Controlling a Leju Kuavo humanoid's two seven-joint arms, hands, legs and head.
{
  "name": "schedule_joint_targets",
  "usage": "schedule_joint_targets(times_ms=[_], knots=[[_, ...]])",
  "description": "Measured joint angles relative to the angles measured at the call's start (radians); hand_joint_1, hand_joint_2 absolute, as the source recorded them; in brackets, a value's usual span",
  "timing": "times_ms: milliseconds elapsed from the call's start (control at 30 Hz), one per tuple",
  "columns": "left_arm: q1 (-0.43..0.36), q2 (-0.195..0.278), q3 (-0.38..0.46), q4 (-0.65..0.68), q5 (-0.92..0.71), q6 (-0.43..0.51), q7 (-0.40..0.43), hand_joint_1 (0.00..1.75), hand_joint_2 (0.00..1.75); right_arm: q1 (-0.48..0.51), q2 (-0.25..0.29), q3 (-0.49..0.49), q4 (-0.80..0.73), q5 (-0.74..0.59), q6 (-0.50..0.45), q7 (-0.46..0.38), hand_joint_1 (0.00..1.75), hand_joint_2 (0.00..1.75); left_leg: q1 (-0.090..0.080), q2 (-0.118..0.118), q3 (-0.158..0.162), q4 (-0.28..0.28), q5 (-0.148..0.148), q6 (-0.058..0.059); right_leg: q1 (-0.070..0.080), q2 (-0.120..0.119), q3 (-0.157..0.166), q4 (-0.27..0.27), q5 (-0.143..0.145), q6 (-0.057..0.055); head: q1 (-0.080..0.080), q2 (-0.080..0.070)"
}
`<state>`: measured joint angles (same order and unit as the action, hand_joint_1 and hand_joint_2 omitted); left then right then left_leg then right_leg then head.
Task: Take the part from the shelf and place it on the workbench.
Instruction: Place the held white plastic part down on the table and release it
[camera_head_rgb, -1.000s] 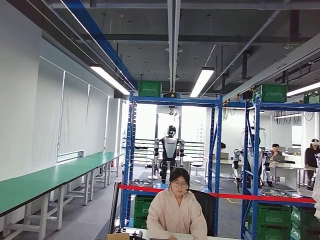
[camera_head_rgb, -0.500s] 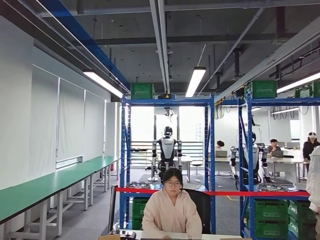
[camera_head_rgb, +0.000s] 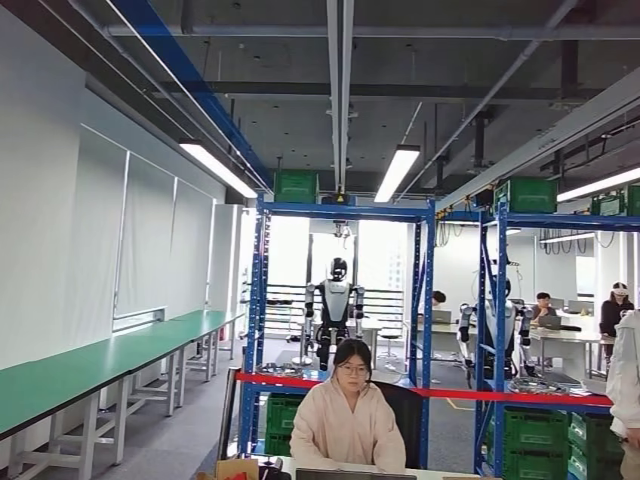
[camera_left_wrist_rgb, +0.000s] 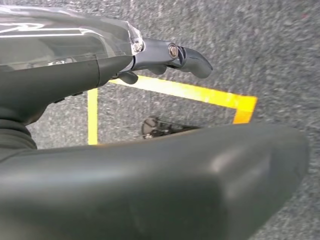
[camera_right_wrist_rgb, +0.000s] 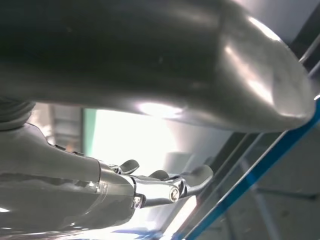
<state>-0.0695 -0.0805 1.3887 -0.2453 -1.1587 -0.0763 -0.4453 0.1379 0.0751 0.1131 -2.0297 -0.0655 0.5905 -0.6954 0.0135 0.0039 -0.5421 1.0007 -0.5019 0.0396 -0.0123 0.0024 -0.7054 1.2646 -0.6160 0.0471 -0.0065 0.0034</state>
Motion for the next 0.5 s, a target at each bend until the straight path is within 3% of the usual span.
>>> schedule_joint_targets(times_ms=[33, 67, 100, 167, 200, 233, 300, 367, 433, 500], knots=[[0.001, 0.000, 0.000, 0.000, 0.002, 0.000, 0.000, 0.00, 0.00, 0.013, 0.000, -0.003, 0.010, 0.014, -0.006, 0.000, 0.00, 0.00, -0.002, 0.001, -0.012, 0.001, 0.008, 0.001, 0.000, 0.000, 0.008, 0.030, -0.008, 0.000, 0.000, 0.000], [0.001, 0.000, 0.001, 0.000, 0.003, 0.000, 0.000, 0.00, 0.00, 0.024, 0.001, -0.007, 0.020, 0.032, -0.014, 0.000, 0.00, 0.00, -0.005, 0.002, -0.022, 0.002, 0.016, 0.001, 0.001, 0.000, 0.032, 0.023, 0.001, -0.003, 0.000, 0.000], [0.001, 0.000, 0.001, 0.000, 0.004, 0.000, -0.001, 0.00, 0.00, 0.035, 0.001, -0.009, 0.030, 0.052, -0.028, 0.000, 0.00, 0.00, -0.008, 0.002, -0.032, 0.002, 0.023, 0.000, 0.004, 0.000, 0.077, -0.026, 0.024, -0.009, 0.000, 0.000], [0.001, -0.001, 0.002, 0.000, 0.005, 0.001, -0.001, 0.00, 0.00, 0.049, 0.002, -0.014, 0.046, 0.092, -0.056, 0.000, 0.00, 0.00, -0.013, 0.002, -0.044, 0.003, 0.036, -0.002, 0.013, 0.000, 0.194, -0.188, 0.057, -0.032, 0.000, 0.000], [0.001, -0.001, 0.002, 0.000, 0.006, 0.001, -0.001, 0.00, 0.00, 0.055, 0.004, -0.016, 0.054, 0.108, -0.065, 0.000, 0.00, 0.00, -0.014, 0.002, -0.048, 0.003, 0.043, -0.005, 0.018, 0.000, 0.239, -0.258, 0.062, -0.040, 0.000, 0.000], [0.001, -0.002, 0.002, 0.000, 0.007, 0.001, -0.001, 0.00, 0.00, 0.061, 0.005, -0.018, 0.061, 0.118, -0.071, 0.000, 0.00, 0.00, -0.013, 0.002, -0.051, 0.002, 0.050, -0.010, 0.023, 0.000, 0.264, -0.300, 0.061, -0.047, 0.000, 0.000], [0.002, -0.002, 0.003, 0.000, 0.007, 0.002, -0.001, 0.00, 0.00, 0.072, 0.006, -0.022, 0.080, 0.131, -0.089, 0.000, 0.00, 0.00, -0.009, 0.002, -0.054, -0.003, 0.064, -0.023, 0.027, -0.001, 0.268, -0.324, 0.071, -0.052, 0.000, 0.000], [0.003, -0.002, 0.005, 0.000, 0.007, 0.002, -0.001, 0.00, 0.00, 0.077, 0.005, -0.020, 0.111, 0.148, -0.136, 0.000, 0.00, 0.00, -0.006, 0.002, -0.061, 0.010, 0.040, -0.033, 0.024, -0.006, 0.257, -0.333, 0.093, -0.062, 0.000, 0.000], [0.003, -0.002, 0.006, 0.000, 0.007, 0.001, -0.001, 0.00, 0.00, 0.078, -0.004, -0.010, 0.159, 0.165, -0.206, 0.001, 0.00, 0.00, -0.004, 0.001, -0.085, 0.091, -0.049, -0.040, 0.021, -0.011, 0.235, -0.336, 0.115, -0.069, 0.000, 0.000], [0.004, -0.002, 0.007, 0.000, 0.009, 0.001, 0.000, 0.00, 0.00, 0.078, -0.016, -0.001, 0.219, 0.188, -0.263, 0.002, 0.00, 0.00, -0.002, 0.001, -0.113, 0.218, -0.129, -0.047, 0.021, -0.012, 0.203, -0.330, 0.135, -0.070, 0.000, 0.000]])
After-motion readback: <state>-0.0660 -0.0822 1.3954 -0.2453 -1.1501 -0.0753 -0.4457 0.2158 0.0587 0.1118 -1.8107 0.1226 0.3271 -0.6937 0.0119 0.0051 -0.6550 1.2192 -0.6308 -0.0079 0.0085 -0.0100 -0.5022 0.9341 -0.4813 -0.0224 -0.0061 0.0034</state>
